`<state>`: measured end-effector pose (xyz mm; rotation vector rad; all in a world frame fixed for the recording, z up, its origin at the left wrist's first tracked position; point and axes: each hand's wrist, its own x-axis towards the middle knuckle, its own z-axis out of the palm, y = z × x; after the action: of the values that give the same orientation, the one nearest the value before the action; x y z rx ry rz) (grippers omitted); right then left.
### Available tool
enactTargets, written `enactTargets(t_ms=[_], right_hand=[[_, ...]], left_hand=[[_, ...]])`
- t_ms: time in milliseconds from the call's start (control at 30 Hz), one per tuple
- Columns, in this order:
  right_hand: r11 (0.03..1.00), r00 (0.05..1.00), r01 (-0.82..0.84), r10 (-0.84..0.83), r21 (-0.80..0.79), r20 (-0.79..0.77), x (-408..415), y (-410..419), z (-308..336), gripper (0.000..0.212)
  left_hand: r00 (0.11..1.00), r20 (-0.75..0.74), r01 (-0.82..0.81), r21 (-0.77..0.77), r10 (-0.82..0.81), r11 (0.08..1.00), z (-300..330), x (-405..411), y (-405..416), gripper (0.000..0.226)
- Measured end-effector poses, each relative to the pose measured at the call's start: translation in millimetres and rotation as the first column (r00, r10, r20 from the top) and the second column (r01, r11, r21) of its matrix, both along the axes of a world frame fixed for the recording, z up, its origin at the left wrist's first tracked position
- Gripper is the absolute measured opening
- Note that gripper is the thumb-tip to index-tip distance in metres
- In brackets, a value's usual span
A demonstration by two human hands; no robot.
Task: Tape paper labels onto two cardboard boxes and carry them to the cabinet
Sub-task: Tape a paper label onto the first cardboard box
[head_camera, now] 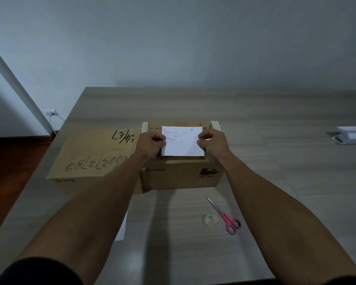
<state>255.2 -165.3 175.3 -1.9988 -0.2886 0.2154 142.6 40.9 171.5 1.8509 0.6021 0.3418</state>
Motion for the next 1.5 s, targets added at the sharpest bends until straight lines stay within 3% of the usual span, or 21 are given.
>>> enactTargets(t_ms=[167, 267, 367, 500, 633, 800, 933, 1133, 1333, 1500], right_hand=[[0.995, 0.998, -0.06, 0.058, -0.083, -0.028, 25.3, 2.1, -12.5, 0.034], [0.971, 0.99, -0.124, 0.135, -0.203, 0.04, 33.8, 3.3, -21.1, 0.038], [0.901, 0.945, -0.198, 0.281, -0.387, 0.17, 37.9, 7.2, -31.5, 0.029], [0.827, 0.91, -0.154, 0.332, -0.54, 0.25, 37.0, 6.2, -37.1, 0.029], [0.829, 0.886, -0.184, 0.372, -0.529, 0.275, 35.9, 2.6, -39.5, 0.022], [0.844, 0.887, -0.19, 0.367, -0.502, 0.279, 34.6, -0.2, -38.8, 0.019], [0.909, 0.921, -0.135, 0.261, -0.394, 0.288, 25.0, -0.1, -34.9, 0.036], [0.959, 0.938, 0.093, 0.006, -0.268, 0.348, 1.6, -19.7, -24.8, 0.02], [0.952, 0.941, 0.192, -0.11, -0.238, 0.32, -30.9, -52.7, -28.4, 0.012], [0.949, 0.941, 0.225, -0.152, -0.223, 0.303, -59.0, -78.8, -42.3, 0.013]], left_hand=[[0.997, -0.083, 0.007, 0.15, 0.006, 0.989, -8.6, 23.6, -2.6, 0.024], [0.987, -0.158, 0.078, 0.261, -0.037, 0.962, -17.6, 30.5, -1.9, 0.037], [0.97, -0.228, 0.178, 0.436, -0.084, 0.882, -27.3, 32.6, -2.1, 0.045], [0.96, -0.273, 0.225, 0.616, -0.064, 0.755, -39.3, 27.9, -3.8, 0.039], [0.958, -0.279, 0.242, 0.652, -0.069, 0.718, -47.9, 23.1, -6.4, 0.041], [0.957, -0.283, 0.234, 0.628, -0.062, 0.743, -46.7, 21.1, -7.7, 0.042], [0.967, -0.243, 0.216, 0.618, -0.078, 0.756, -38.4, 17.6, -9.9, 0.042], [0.979, -0.14, 0.203, 0.562, -0.15, 0.802, -22.4, 10.4, -26.4, 0.034], [0.964, -0.09, 0.257, 0.571, -0.252, 0.78, -23.9, -1.2, -59.5, 0.007], [0.947, -0.062, 0.298, 0.537, -0.315, 0.789, -35.1, -19.2, -88.3, 0.013]])
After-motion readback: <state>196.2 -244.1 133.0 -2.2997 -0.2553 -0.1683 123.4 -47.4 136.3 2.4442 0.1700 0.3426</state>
